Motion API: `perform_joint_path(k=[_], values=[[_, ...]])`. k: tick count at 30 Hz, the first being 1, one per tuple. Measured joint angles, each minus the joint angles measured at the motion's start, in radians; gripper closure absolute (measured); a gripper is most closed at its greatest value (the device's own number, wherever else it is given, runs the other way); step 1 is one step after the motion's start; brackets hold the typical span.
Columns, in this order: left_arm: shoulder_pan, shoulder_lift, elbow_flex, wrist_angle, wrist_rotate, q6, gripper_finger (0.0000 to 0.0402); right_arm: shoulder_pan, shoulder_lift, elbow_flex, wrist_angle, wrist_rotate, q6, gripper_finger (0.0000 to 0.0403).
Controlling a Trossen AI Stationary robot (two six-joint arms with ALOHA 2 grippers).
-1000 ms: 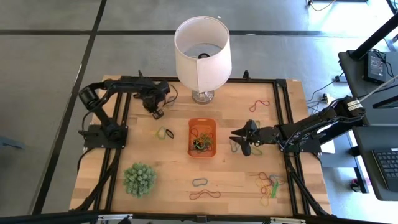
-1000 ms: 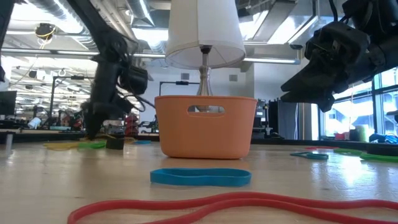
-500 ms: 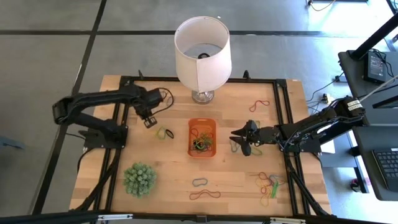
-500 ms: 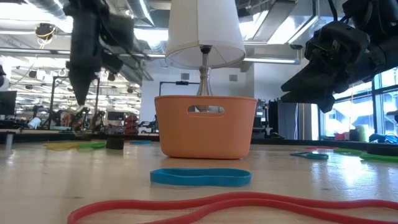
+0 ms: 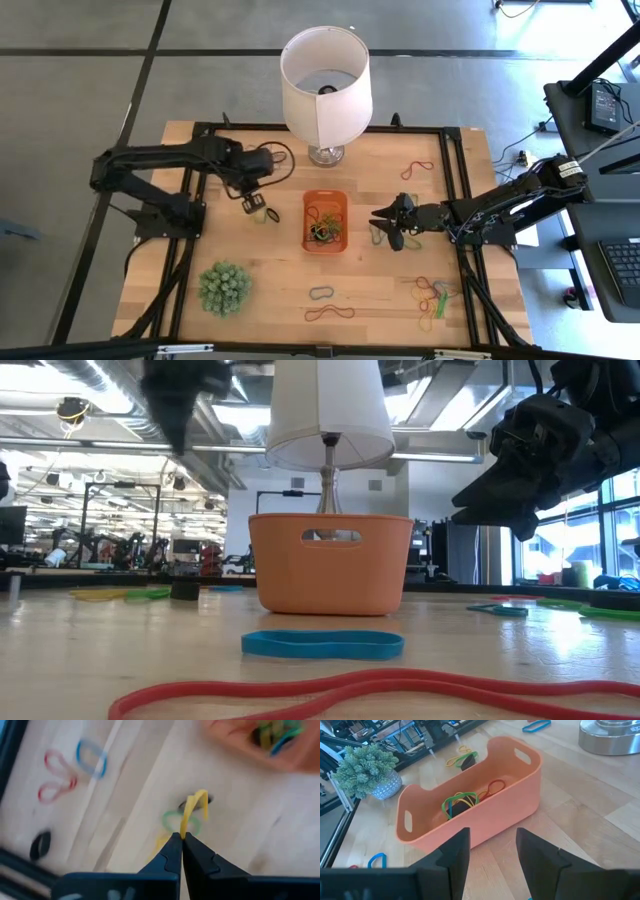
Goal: Pick and place rubber bands into bin
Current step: Put the yellow rubber band into the orange bin
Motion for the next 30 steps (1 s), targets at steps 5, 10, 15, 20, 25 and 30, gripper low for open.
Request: perform_joint_path(k=[5,10,15,20,25,30], values=[[-0.063,0.129,0.177,0.001,0.0,0.064,0.04,0.0,0.0,0.0,0.0,0.0,-0.002,0.0239],[-0.103,0.277,0.328,0.008,-0.014,0.145,0.04,0.0,0.0,0.0,0.0,0.0,-0.002,0.0239],[-0.121,0.422,0.42,0.013,-0.014,0.17,0.04,0.0,0.0,0.0,0.0,0.0,-0.002,0.0239],[-0.121,0.538,0.451,0.064,0.048,0.22,0.04,0.0,0.0,0.0,0.0,0.0,-0.002,0.0239],[-0.121,0.632,0.452,0.122,0.069,0.257,0.04,0.0,0.0,0.0,0.0,0.0,-0.002,0.0239],[-0.121,0.713,0.452,0.188,0.069,0.271,0.04,0.0,0.0,0.0,0.0,0.0,-0.002,0.0239]])
